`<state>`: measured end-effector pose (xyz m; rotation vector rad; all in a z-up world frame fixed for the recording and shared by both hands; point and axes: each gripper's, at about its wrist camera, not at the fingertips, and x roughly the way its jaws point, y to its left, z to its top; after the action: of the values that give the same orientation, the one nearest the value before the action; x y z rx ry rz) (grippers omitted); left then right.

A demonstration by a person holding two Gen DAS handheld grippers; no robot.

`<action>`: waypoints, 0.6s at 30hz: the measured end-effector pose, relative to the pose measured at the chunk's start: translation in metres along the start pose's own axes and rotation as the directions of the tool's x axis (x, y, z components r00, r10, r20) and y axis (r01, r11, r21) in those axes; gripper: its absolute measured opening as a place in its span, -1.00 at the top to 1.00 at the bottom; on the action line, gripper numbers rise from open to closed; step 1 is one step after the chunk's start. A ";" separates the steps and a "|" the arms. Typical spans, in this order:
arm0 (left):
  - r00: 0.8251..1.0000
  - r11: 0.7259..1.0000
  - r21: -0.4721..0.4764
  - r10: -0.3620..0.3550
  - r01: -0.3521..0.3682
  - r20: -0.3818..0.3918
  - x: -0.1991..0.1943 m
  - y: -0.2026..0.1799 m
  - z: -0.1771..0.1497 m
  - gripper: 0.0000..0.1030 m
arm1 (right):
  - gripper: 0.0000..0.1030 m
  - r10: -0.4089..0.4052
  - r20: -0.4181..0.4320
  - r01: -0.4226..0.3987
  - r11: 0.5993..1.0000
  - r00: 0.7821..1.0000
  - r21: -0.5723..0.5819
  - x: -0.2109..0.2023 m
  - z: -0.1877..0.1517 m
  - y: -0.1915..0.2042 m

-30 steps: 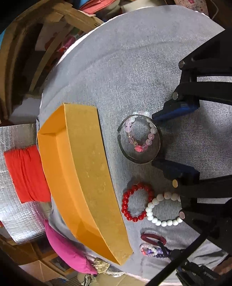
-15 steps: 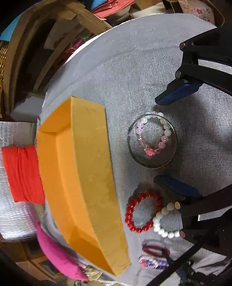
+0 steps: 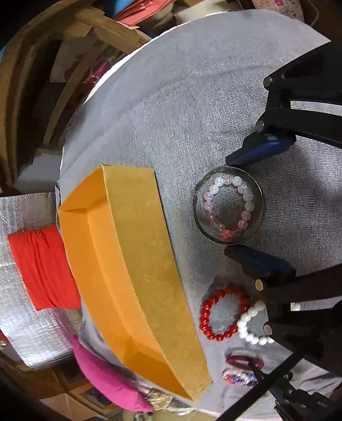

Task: Organize jewelry
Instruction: 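Grasp the silver bangle with the right gripper, then lower the black cord bracelet into the orange tray while the right gripper drops the silver bangle in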

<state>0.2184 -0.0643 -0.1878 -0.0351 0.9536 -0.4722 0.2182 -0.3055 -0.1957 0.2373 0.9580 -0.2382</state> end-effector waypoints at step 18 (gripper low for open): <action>0.983 0.985 -0.104 0.147 -0.135 0.114 0.016 0.034 0.110 0.87 | -0.24 0.160 0.280 -0.166 0.986 0.946 -0.004 -0.044 0.078 0.039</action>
<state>0.3260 -0.0595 -0.1442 -0.0818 0.8527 -0.2895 0.2659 -0.2876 -0.1126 0.2915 0.6511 -0.1243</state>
